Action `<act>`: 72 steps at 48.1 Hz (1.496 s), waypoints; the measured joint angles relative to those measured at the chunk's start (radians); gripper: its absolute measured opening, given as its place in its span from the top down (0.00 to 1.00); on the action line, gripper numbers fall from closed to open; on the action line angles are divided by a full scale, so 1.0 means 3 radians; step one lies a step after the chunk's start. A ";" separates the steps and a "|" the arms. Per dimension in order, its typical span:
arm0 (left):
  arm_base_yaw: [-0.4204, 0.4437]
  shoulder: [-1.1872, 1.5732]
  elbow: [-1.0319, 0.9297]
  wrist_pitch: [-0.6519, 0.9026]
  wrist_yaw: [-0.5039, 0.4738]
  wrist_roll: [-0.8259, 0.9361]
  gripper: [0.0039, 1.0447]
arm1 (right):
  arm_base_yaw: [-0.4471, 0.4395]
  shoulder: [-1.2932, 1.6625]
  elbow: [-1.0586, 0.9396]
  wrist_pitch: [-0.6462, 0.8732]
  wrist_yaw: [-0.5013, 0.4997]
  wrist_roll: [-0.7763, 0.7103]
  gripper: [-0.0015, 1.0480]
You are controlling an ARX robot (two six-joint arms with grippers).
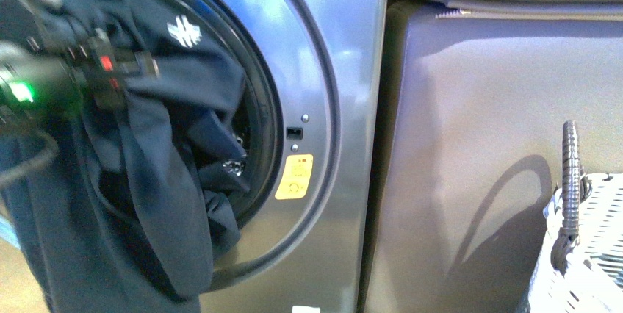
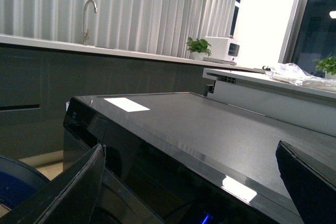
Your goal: Put clothes into washing machine
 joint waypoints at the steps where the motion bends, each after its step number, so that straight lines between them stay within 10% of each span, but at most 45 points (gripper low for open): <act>1: 0.0003 0.0034 0.0000 0.0005 -0.0004 -0.0009 0.90 | 0.0000 0.0000 0.0000 0.0000 0.0000 0.0000 0.07; 35: 0.0111 0.1011 0.1134 -0.0317 -0.0264 -0.0005 0.90 | 0.0001 0.0000 0.0000 0.0004 0.0011 -0.0005 0.07; 43: 0.0149 0.1230 0.1472 -0.0493 -0.0291 -0.0008 0.90 | 0.0122 -0.0261 -0.0561 0.0678 0.1260 -0.0511 0.07; 67: 0.0186 0.1925 0.2275 -0.0757 -0.0365 -0.0009 0.90 | -0.0374 -0.1420 -0.3162 0.1409 0.2027 0.0220 0.07; 72: 0.0191 0.2064 0.2483 -0.0858 -0.0387 -0.0008 0.90 | -0.0529 -0.1747 -0.3700 0.0932 0.2052 0.0300 0.25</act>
